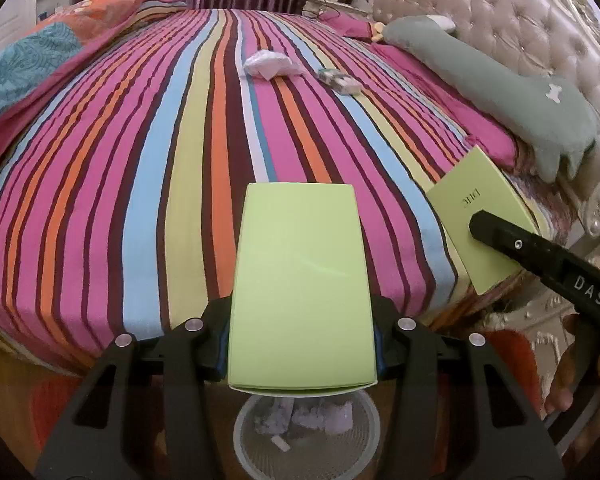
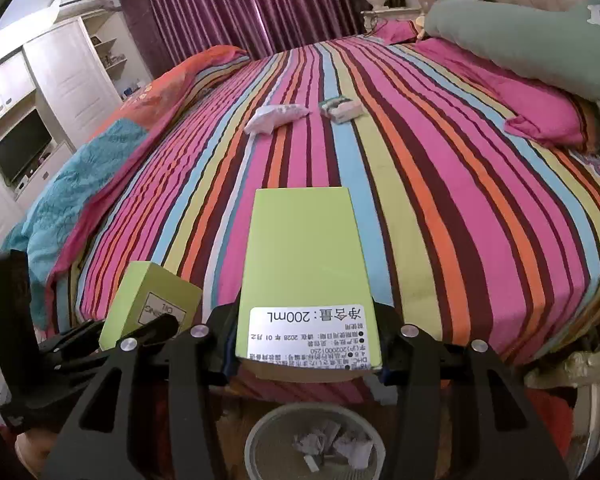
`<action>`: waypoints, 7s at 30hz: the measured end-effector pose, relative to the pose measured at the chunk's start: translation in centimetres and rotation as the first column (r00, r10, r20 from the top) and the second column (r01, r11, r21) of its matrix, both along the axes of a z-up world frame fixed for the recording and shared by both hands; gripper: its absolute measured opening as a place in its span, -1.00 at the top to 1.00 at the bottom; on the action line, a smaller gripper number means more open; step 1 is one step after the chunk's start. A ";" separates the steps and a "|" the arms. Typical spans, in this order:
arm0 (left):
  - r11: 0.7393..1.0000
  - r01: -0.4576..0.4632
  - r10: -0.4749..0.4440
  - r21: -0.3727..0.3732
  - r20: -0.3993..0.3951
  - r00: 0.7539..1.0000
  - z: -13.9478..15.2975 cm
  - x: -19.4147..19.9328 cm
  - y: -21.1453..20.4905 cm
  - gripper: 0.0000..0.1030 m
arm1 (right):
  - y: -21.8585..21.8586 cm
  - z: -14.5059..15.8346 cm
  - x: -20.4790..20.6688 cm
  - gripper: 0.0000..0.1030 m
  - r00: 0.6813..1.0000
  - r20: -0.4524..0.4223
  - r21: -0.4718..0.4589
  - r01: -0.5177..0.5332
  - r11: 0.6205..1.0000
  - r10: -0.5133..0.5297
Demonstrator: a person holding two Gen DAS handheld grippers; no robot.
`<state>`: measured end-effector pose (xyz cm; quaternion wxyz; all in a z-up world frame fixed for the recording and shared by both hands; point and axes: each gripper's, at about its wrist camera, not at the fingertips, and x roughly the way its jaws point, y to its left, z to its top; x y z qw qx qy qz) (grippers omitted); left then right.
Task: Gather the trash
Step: 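Carry both green boxes over the wastebasket, then open both tools to drop the green boxes into the wastebasket, then raise both tools from the wastebasket toward the white bag and tissue pack, then grasp the white plastic bag with the left tool while the right tool grasps the tissue pack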
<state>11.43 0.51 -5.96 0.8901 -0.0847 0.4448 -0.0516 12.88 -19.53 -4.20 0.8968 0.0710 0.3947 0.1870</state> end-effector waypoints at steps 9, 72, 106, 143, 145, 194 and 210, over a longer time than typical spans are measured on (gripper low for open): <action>0.999 0.034 -0.034 0.021 -0.036 0.999 -1.4 -4.0 -1.4 0.05 | 0.1 -1.7 -3.7 0.09 0.999 -0.049 -0.003 0.001 1.000 -0.001; 0.996 -0.084 0.035 -0.037 -0.693 0.720 -21.4 -5.3 -0.8 -0.61 | -1.1 -23.0 -4.0 -0.58 0.625 -0.768 -0.090 0.114 0.989 -0.142; 0.998 -0.064 0.064 0.007 -0.120 0.991 -5.6 -4.0 1.1 -0.73 | 0.4 -5.8 -4.1 -0.84 0.993 -0.077 -0.070 0.080 0.994 -0.085; 0.998 -0.063 0.062 0.023 0.062 0.996 0.8 10.1 3.4 -0.73 | 1.2 -1.2 7.1 -0.84 0.994 0.081 -0.067 0.078 0.995 -0.072; 0.998 -0.061 0.059 0.031 0.065 0.996 0.9 11.1 3.5 -0.73 | 1.3 -1.0 8.1 -0.84 0.994 0.085 -0.069 0.074 0.995 -0.069; 0.983 0.032 -0.043 0.182 0.056 0.998 -0.6 37.4 4.1 -0.73 | 5.2 -3.0 29.8 -0.84 0.995 0.076 -0.212 -0.050 0.976 0.068; 0.976 0.058 -0.060 0.210 0.002 0.998 -2.2 42.0 2.1 -0.73 | 6.5 -3.9 33.7 -0.84 0.993 0.069 -0.269 -0.074 0.960 0.096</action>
